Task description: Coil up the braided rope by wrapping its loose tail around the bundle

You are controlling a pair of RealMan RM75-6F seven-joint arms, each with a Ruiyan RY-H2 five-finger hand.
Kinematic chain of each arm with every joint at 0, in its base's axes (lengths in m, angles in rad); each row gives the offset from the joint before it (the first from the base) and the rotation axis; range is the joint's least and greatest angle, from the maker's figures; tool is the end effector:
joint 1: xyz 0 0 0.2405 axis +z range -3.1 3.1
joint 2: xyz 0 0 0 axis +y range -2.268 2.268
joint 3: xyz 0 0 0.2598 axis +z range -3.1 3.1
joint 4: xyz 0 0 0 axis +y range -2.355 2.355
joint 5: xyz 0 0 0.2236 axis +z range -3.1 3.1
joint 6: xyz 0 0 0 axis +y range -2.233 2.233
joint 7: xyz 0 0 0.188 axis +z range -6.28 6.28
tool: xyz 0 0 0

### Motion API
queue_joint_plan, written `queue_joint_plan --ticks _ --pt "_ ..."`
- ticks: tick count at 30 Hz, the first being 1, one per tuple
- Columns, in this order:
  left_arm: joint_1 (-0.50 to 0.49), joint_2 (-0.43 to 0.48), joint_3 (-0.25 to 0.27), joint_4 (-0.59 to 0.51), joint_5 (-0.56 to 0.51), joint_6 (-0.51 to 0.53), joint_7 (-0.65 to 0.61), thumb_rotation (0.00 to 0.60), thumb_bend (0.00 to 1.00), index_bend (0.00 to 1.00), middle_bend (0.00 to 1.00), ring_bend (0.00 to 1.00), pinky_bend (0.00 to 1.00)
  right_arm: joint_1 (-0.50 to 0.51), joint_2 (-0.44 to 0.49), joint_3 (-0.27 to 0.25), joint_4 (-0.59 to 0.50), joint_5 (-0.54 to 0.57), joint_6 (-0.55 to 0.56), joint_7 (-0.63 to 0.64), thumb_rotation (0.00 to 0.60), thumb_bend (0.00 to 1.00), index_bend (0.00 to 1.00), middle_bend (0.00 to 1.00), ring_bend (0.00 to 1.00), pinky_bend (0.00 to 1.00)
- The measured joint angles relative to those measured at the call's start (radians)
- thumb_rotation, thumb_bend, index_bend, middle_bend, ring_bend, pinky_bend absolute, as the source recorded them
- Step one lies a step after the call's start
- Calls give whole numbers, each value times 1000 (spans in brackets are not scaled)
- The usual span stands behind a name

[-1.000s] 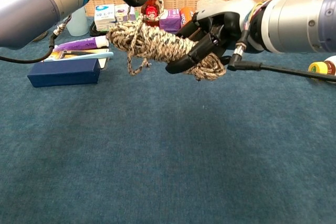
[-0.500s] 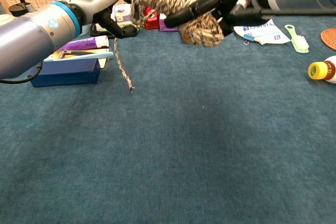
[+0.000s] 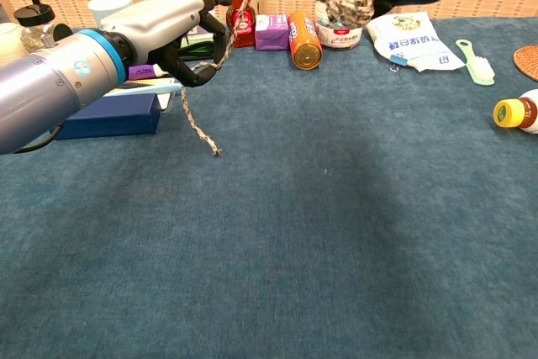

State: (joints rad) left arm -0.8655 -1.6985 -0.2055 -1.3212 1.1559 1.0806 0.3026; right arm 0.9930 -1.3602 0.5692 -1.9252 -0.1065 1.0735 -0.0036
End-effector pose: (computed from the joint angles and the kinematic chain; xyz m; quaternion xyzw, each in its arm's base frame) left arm -0.0802 0.4134 -0.0576 -0.7227 -0.3227 -0.4478 0.4159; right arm -0.0249 -0.4114 0.0246 0.3791 -0.7566 0.4734 0.2444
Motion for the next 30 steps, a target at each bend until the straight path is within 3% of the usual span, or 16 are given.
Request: queue_joint_plan --ticks 12,30 --pt "16 48 24 -101 23 -21 53 600 436 586 0 0 0 26 -51 42 111 58 86 -25 600 740 727 772 692 942" --pt "33 132 24 -272 65 -4 111 600 436 586 0 0 0 37 -138 24 246 16 170 -135 600 741 730 772 692 942"
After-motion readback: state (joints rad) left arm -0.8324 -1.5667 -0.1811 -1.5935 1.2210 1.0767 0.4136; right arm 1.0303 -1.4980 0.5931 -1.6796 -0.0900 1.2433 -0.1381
